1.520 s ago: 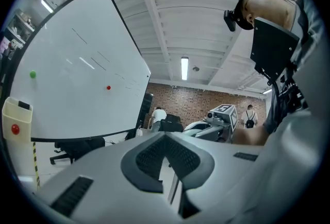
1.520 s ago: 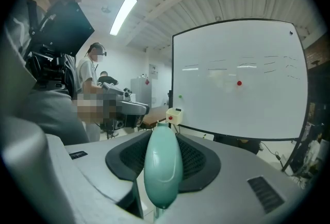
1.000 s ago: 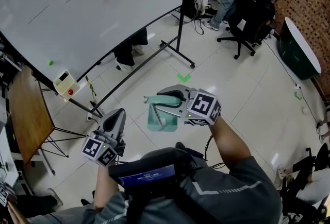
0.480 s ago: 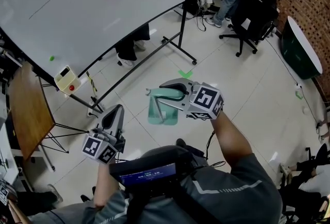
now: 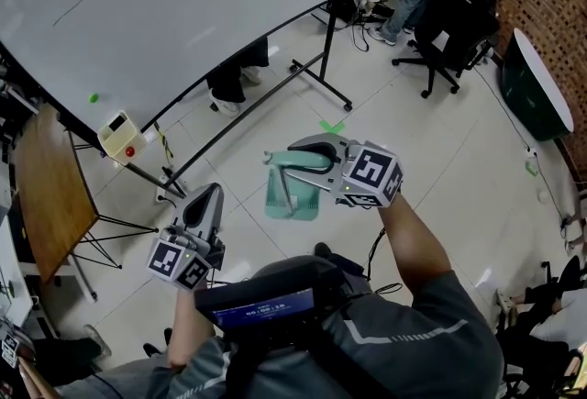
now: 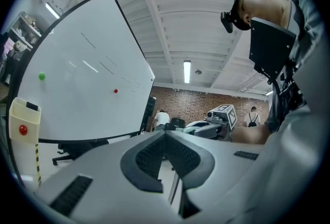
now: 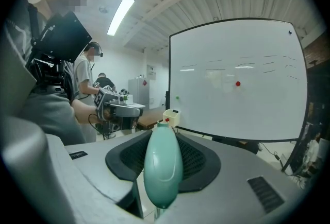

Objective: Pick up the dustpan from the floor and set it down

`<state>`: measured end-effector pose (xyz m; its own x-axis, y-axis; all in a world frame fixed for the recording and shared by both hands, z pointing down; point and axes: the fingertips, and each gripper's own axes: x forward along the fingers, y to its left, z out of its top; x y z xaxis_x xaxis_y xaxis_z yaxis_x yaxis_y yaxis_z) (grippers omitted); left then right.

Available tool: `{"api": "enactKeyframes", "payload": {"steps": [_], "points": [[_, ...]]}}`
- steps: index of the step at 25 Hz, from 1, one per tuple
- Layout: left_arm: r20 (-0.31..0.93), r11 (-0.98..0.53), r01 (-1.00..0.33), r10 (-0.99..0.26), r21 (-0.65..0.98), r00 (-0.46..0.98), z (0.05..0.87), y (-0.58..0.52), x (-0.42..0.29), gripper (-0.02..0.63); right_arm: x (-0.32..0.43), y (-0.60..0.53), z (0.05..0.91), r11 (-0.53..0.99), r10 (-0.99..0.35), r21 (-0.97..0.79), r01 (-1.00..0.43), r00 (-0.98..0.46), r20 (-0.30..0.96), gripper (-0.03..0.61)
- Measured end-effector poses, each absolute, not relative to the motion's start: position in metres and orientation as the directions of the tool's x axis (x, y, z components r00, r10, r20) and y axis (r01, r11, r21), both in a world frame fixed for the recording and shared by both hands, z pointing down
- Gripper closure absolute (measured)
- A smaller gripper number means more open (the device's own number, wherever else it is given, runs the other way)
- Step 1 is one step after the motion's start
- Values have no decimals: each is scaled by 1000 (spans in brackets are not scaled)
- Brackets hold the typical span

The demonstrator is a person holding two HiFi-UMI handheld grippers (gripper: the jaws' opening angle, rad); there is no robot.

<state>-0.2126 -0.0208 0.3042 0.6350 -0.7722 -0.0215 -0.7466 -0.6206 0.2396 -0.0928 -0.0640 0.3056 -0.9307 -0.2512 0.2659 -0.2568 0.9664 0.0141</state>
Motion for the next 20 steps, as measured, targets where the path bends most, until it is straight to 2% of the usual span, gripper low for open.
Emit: {"api": "enactKeyframes", "payload": {"steps": [12, 20], "points": [[-27, -636, -736, -761, 233, 649, 318, -55, -264, 588, -142, -115, 315, 971, -235, 25, -238, -934, 269, 419], [-25, -547, -811, -832, 209, 554, 328, -169, -263, 588, -157, -216, 335, 998, -69, 28, -64, -964, 258, 419]]}}
